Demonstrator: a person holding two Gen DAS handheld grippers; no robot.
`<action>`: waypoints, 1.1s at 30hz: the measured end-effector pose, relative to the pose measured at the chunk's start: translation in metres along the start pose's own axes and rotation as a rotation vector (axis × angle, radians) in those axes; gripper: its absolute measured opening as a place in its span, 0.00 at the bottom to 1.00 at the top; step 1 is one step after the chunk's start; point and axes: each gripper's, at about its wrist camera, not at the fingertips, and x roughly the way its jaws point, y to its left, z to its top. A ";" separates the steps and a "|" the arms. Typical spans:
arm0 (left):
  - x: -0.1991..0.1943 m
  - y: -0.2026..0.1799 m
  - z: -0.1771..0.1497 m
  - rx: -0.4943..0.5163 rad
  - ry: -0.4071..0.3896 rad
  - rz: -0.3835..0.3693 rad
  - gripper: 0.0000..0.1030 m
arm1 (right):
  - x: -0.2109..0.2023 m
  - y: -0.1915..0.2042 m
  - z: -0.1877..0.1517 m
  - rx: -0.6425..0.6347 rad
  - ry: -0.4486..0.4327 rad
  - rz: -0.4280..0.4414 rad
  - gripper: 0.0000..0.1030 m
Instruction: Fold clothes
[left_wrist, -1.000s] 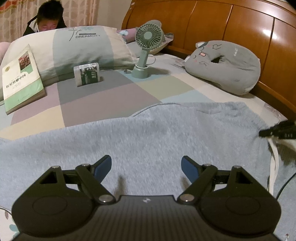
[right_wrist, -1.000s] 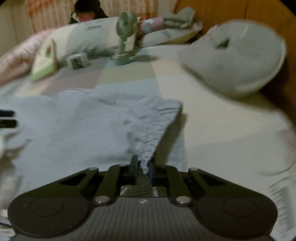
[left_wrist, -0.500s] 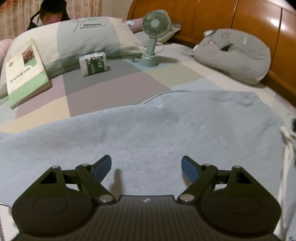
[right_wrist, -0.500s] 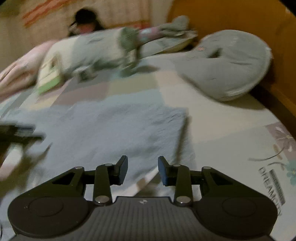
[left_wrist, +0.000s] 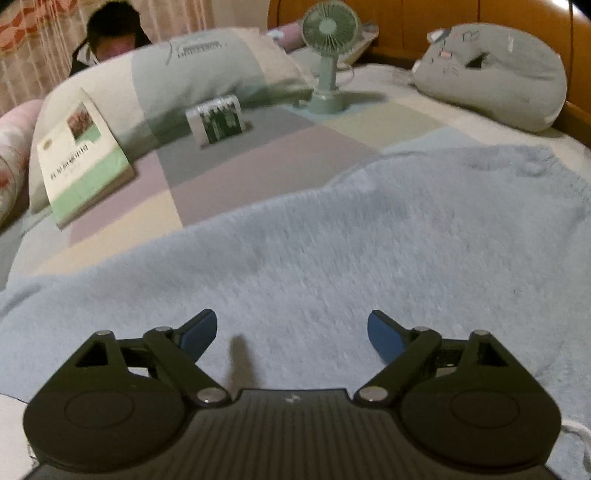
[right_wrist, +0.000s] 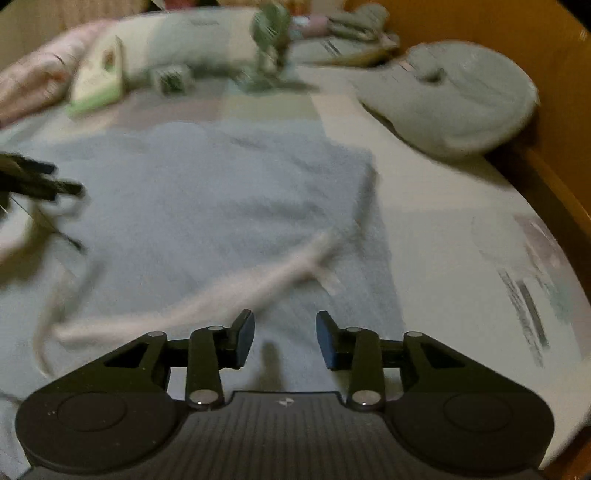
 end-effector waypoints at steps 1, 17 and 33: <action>-0.004 0.005 0.001 -0.011 -0.010 -0.006 0.86 | 0.001 0.006 0.010 -0.006 -0.020 0.030 0.49; -0.011 0.101 -0.007 -0.264 -0.020 0.093 0.86 | 0.117 0.167 0.190 -0.380 -0.090 0.261 0.24; -0.014 0.135 -0.017 -0.375 -0.028 0.112 0.86 | 0.194 0.252 0.201 -0.503 0.034 0.423 0.13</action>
